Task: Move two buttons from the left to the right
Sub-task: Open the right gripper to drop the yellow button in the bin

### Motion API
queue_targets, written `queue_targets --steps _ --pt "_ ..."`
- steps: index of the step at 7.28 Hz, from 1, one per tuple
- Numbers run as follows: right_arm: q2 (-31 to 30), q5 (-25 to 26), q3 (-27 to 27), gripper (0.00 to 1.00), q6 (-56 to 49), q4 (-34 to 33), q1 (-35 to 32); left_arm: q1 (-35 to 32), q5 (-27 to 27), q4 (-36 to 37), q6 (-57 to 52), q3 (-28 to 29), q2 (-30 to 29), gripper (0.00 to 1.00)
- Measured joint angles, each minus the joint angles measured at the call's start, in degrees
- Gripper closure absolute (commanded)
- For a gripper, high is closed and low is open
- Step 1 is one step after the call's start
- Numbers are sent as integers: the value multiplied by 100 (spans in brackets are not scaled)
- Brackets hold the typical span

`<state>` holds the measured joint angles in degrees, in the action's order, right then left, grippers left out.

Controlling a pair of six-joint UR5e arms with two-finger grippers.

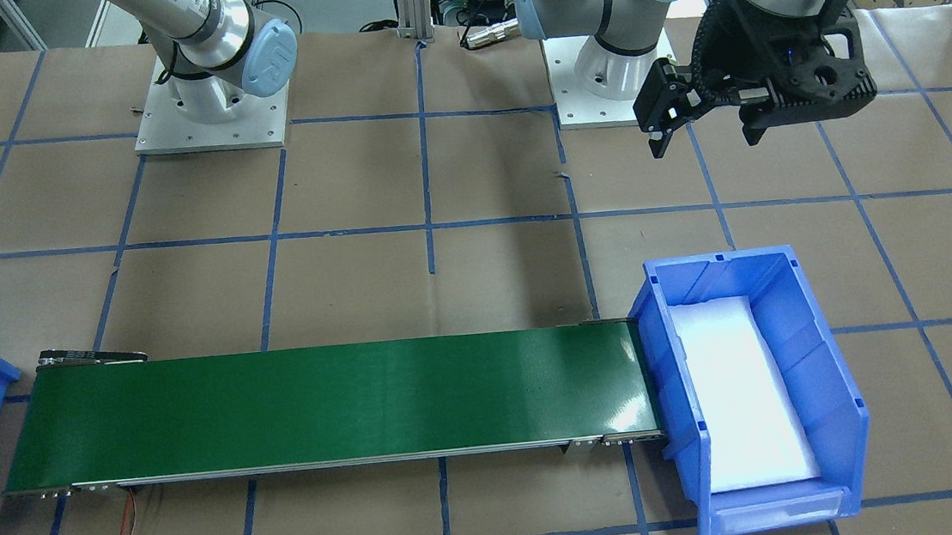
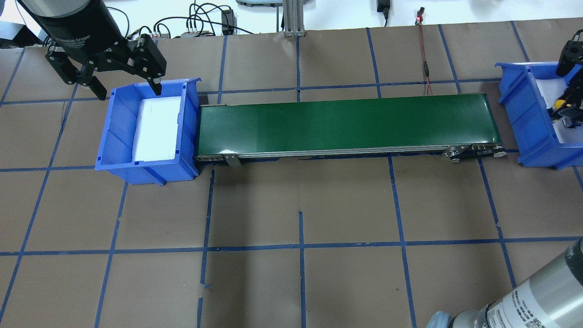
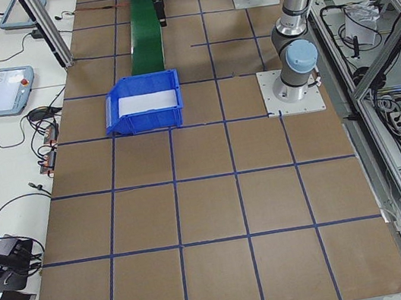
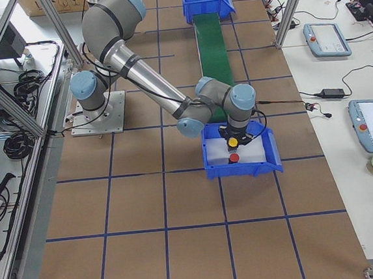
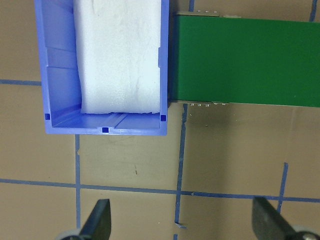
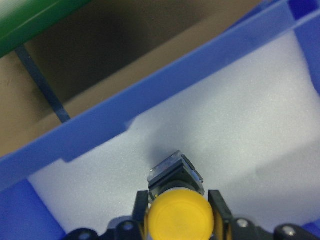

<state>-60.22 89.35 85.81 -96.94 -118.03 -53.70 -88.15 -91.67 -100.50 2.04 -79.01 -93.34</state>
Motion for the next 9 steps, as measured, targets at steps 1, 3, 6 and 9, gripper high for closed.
queue_targets --steps 1,3,6,9 --pt "-37 0 -34 0 -25 49 0 0 0 0 -2 0 0 0" --pt "-375 3 -160 0 -57 469 -16 0 0 -4 -2 0 1 0" --pt "-1363 28 -470 0 154 2081 -181 1 0 -3 -2 0 1 0" --pt "-2024 92 -501 0 1383 2753 -1045 8 0 2 -2 2 0 0"
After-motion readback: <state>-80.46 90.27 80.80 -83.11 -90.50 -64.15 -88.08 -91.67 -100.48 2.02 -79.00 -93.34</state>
